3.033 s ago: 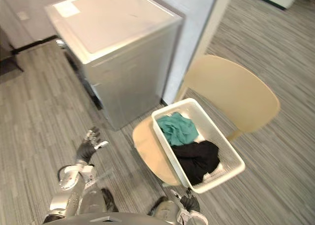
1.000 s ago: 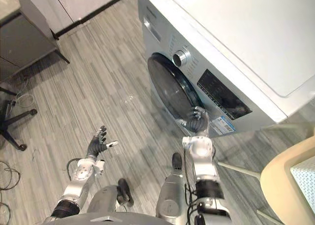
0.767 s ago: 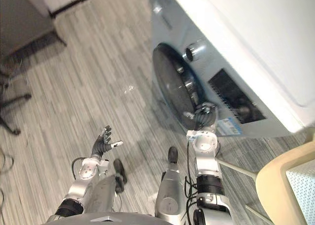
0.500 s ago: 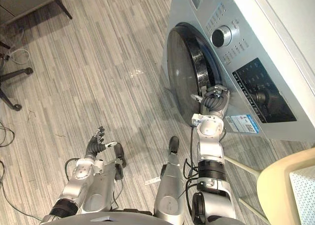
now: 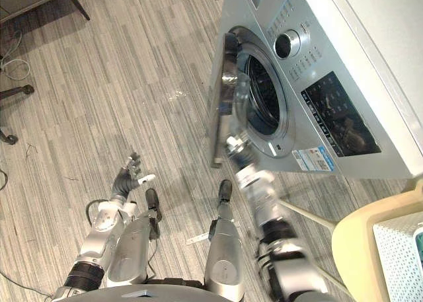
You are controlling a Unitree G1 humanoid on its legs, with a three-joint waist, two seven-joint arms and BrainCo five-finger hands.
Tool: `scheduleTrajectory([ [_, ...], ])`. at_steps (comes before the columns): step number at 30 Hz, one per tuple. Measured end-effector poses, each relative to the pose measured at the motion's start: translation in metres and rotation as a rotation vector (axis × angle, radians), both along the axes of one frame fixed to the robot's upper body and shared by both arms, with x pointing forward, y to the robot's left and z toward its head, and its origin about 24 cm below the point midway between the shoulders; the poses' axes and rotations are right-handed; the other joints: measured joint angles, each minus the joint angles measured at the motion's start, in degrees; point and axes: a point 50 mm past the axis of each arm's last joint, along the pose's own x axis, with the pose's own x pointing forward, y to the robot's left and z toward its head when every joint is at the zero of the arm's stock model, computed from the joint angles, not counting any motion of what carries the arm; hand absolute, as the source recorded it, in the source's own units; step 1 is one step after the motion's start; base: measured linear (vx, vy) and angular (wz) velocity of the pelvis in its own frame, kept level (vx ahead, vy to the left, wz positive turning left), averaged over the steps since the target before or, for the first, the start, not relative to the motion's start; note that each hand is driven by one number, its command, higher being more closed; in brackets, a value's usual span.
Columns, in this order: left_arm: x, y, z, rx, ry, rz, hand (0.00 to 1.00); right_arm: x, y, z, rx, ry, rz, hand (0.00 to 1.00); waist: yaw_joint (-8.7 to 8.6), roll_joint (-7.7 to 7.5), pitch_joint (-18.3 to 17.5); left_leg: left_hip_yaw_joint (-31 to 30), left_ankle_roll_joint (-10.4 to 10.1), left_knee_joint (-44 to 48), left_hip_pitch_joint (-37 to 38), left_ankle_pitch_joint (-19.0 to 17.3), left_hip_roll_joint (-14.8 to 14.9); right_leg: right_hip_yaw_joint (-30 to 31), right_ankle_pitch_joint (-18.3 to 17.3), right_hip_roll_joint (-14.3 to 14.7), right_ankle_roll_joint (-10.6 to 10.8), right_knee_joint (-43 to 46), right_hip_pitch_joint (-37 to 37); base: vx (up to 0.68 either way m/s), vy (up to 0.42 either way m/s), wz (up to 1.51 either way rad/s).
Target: Pick up the laundry basket with both hands and put the clothes into the washing machine.
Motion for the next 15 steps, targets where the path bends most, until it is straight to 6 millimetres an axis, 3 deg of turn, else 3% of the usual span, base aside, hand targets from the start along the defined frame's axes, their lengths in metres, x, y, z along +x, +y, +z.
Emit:
scheduleTrajectory([
  [2, 0.005, 0.008, 0.021, 0.016, -0.082, 0.079, 0.0, -0.035, 0.035, -0.038, 0.081, 0.164, 0.094, 0.0, 0.08, 0.5, -0.4, 0.0, 0.2, -1.7, 1.4, 1.2, -0.6, -0.6, -0.3, -0.4, 0.3, 0.0, 1.1, 0.08, 0.017, 0.13],
  [4, 0.007, 0.013, 0.034, 0.04, -0.129, 0.121, 0.0, -0.053, 0.043, -0.053, 0.099, 0.237, 0.108, 0.0, -0.03, 0.45, -0.4, 0.1, 0.4, -2.5, 3.0, 1.4, -1.1, -0.9, -0.7, -0.9, 0.8, 0.0, 2.5, 0.07, 0.034, 0.13],
  [6, 0.007, 0.017, 0.053, 0.068, -0.204, 0.2, 0.0, -0.077, 0.039, -0.072, 0.08, 0.325, 0.102, 0.0, -0.34, 0.27, -3.0, 0.4, 0.6, -3.2, 4.7, 1.3, -1.9, -1.0, -1.3, -1.6, 1.4, 0.0, 4.0, 0.08, 0.056, 0.07],
  [10, 0.011, 0.016, 0.074, 0.081, -0.302, 0.249, 0.0, -0.084, 0.028, -0.082, -0.02, 0.363, 0.124, 0.0, -0.84, 0.07, -5.9, 1.0, 0.6, -3.3, 5.8, 1.2, -2.3, -0.6, -1.4, -2.0, 1.5, 0.1, 4.6, 0.03, 0.031, -0.04],
  [15, 0.02, -0.018, 0.097, 0.124, -0.421, 0.053, 0.0, -0.084, 0.028, -0.086, -0.122, 0.368, 0.165, 0.0, -1.98, -0.07, -6.5, 1.5, 0.3, -3.3, 6.6, 0.4, -2.2, -0.2, -1.8, -2.1, 1.1, 0.1, 5.0, -0.06, 0.016, -0.06],
])
